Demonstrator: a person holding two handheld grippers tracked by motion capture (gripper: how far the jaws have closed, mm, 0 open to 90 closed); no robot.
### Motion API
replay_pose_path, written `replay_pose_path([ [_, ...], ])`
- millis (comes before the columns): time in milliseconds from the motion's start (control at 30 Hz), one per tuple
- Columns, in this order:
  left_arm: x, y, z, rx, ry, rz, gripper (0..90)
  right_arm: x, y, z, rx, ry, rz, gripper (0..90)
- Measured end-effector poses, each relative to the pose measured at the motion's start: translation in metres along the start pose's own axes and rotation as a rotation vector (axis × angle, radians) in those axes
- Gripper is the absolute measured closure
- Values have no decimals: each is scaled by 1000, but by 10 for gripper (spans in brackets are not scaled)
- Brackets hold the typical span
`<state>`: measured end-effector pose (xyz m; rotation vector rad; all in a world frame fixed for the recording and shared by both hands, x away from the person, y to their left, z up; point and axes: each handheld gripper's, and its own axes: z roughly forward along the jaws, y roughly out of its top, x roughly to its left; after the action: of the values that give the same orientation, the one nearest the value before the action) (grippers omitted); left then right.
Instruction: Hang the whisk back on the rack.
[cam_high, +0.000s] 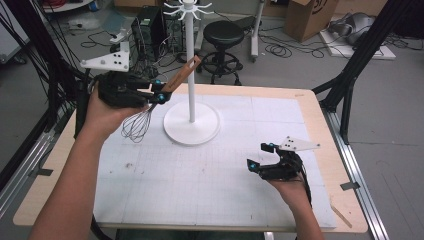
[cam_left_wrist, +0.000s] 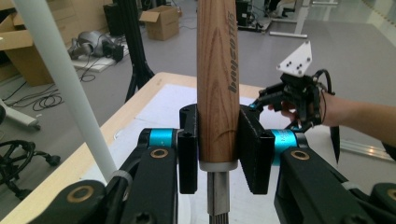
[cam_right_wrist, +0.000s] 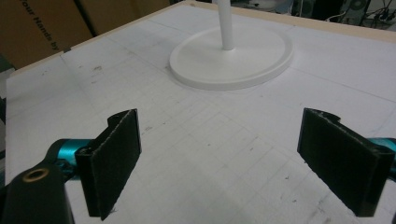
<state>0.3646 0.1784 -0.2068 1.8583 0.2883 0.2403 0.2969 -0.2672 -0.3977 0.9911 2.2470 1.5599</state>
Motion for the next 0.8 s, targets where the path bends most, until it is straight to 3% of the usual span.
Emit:
replay_pose_path([
  [300,13,15,-5,-2,38,1,712,1,-1,2,17,-2,-9,126],
  [433,22,20,-13,-48,59,-20,712,0,-1,2,12,-3,-7,126],
  [600,33,26,-18,-47,104,-32,712,2,-1,2,17,0,-13,126],
  [800,37,30,-22,-69,128,-44,712,0,-1,2,16,-5,-9,126],
])
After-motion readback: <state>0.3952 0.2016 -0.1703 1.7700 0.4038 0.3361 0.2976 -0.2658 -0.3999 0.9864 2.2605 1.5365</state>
